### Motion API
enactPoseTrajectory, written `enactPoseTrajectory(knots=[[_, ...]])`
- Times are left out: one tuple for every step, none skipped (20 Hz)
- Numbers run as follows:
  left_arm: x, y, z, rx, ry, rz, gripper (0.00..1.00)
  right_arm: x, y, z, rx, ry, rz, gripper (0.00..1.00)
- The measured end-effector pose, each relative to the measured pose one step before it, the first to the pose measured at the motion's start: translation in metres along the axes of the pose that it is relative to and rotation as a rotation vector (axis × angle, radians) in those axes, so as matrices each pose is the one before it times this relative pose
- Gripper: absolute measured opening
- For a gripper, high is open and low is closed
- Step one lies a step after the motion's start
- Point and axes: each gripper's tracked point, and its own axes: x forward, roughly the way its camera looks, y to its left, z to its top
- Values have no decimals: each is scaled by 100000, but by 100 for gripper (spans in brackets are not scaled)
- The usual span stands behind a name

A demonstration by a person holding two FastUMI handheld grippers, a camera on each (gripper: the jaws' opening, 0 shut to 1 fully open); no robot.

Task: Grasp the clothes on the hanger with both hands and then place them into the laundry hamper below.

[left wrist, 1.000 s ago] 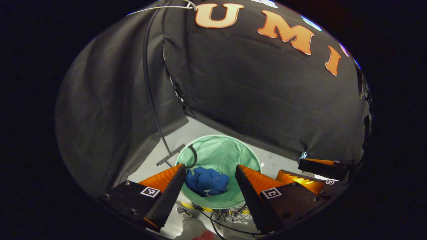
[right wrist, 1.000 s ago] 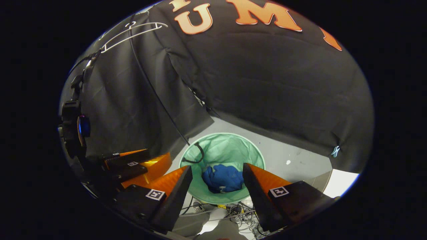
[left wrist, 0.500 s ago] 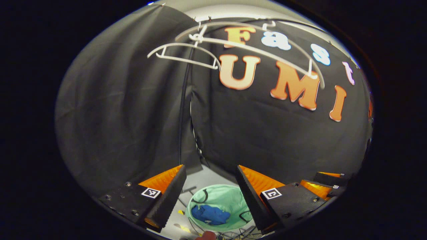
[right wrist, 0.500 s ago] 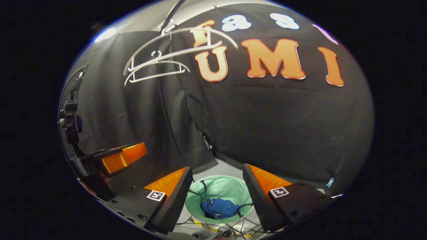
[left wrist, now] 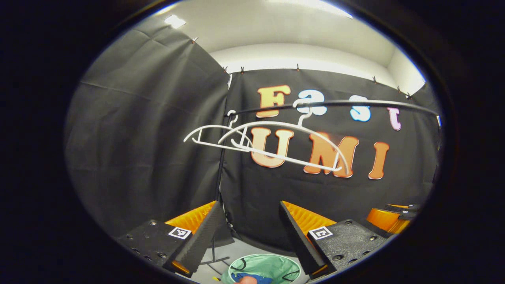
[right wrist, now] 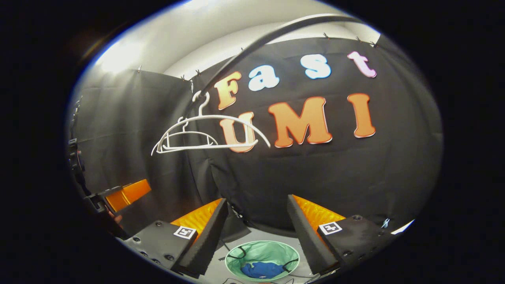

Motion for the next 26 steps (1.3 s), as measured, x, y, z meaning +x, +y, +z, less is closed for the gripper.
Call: enactPoseTrajectory(knots=[[-233, 4, 530, -475, -1233, -1009, 89, -1077, 75, 629, -284, -1617, -1098, 89], [-480, -46, 573, -462, -1330, -653, 89, -867, 229, 565, -95, -1259, -632, 98], [-449, -68, 544, -528, -1239, -582, 89, -1001, 199, 430, -133, -1220, -456, 95], [-430, -18, 375, -367, -798, -465, 89, -1083, 144, 395, -112, -1170, -520, 92], [-425, -57, 424, -325, -598, -435, 89, -941, 172, 374, -22, -1185, -238, 89], [-160, 91, 367, -13, -522, -757, 89, -1063, 153, 433, -99, -1123, -127, 89], [-458, 21, 386, 118, -650, -514, 89, -953, 112, 343, -362, -864, -232, 89], [-761, -75, 477, -32, -533, -776, 89, -747, 256, 209, -475, -677, -196, 88], [-603, -85, 356, -95, -425, -658, 89, -651, 116, 221, -425, -680, -484, 88], [-804, 211, 230, 147, -415, -209, 89, -689, 39, 260, -189, -722, -247, 88], [-400, 65, 166, 348, -30, 13, 89, -397, 156, 155, 106, -589, -190, 88], [-302, 38, 155, 232, -26, -3, 89, -430, 80, 105, 196, -370, -146, 89], [-285, -68, 155, -60, -66, -385, 89, -256, -1, 135, 201, -416, -400, 98], [-294, -33, 72, -458, 183, -931, 89, -130, 77, 129, 117, -329, -442, 98], [-133, -155, 8, -922, 359, -962, 89, -340, -12, 87, 51, -356, -327, 98], [-258, 85, 12, -748, 304, -847, 89, -314, -22, 146, -28, -441, -415, 98], [-208, 55, 133, -494, -43, -381, 89, -185, 29, 69, -232, -182, -393, 98], [-182, 140, 281, -137, -408, -170, 89, 36, 75, 39, -199, -79, -243, 98], [-152, 80, 213, 205, -674, -126, 89, -56, -5, 144, -80, -256, -195, 100], [-33, 116, 279, 244, -721, -161, 89, -65, 141, 152, -126, -500, -303, 98], [-73, -5, 72, 174, -369, -496, 89, -188, -34, 146, -290, -219, -482, 98], [-66, -70, 83, 122, -182, -477, 89, -162, 38, 4, -381, 35, -254, 100], [-47, -47, 53, 15, 60, -528, 89, -234, 183, -16, -194, -25, 117, 100], [17, -124, -2, -162, 62, -418, 89, -65, 87, 31, -96, 276, 168, 98], [-138, 4, -68, -187, 179, -117, 89, -200, 123, -130, 11, 460, 429, 98], [-266, 49, -115, 7, 337, 416, 89, -200, 158, -157, -1, 265, 409, 98]])
